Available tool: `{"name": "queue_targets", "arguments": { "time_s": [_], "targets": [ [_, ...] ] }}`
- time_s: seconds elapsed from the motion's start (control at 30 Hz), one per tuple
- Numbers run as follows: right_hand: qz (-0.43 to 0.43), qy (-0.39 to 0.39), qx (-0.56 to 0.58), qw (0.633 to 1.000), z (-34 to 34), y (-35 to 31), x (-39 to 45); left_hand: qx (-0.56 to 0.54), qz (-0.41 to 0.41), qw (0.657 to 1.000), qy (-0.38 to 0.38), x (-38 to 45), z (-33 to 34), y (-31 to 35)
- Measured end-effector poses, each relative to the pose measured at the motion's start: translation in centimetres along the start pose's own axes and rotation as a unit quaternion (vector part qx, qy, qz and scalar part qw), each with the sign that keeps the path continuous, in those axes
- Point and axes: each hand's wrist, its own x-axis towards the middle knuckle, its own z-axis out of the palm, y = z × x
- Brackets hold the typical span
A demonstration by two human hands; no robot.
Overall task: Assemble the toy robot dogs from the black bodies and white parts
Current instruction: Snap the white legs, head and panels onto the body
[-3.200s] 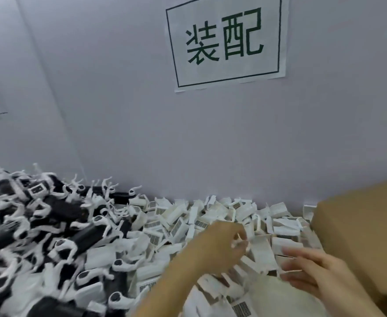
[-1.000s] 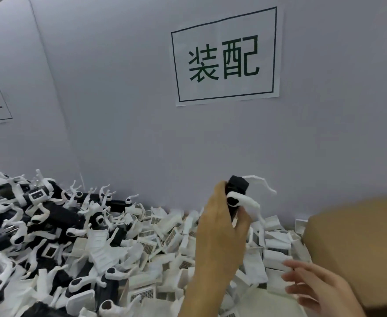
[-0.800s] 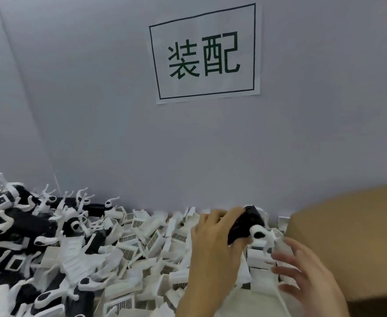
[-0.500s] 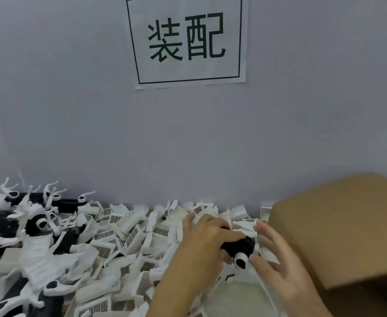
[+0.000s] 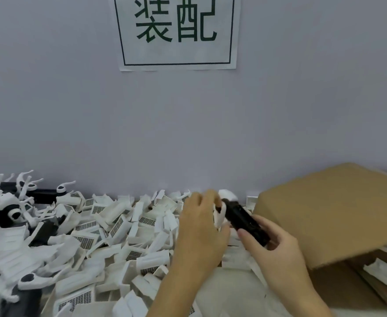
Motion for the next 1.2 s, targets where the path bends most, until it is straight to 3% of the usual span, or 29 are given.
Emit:
{"name": "queue_targets", "arguments": {
  "time_s": [0.1,0.23,0.4,0.73,1.03,1.2],
  "targets": [
    [-0.02,0.058,0.001,0.998,0.0,0.1,-0.1,-0.138,-0.148,0.979,-0.039,0.1,0.2,0.7],
    [-0.069,0.042,-0.018,0.997,0.8,-0.2,-0.8,-0.262,-0.233,0.925,-0.145,-0.1,1.0,1.2],
    [-0.134,-0.022,-0.131,0.982,2.2,-0.4,-1.5,-0.404,-0.302,0.856,-0.108,-0.1,1.4,0.5],
    [-0.084,-0.015,-0.186,0.979,1.8,0.8,-1.3,-0.425,-0.265,0.859,-0.103,-1.0,2.6,0.8],
    [-0.106,0.003,-0.221,0.969,1.3,-0.2,-1.3,-0.428,-0.256,0.864,-0.072,-1.3,3.1,1.0],
    [-0.05,-0.082,-0.181,0.979,1.2,0.3,-1.1,-0.418,-0.245,0.873,-0.062,-1.4,3.2,0.5]
  ]
}}
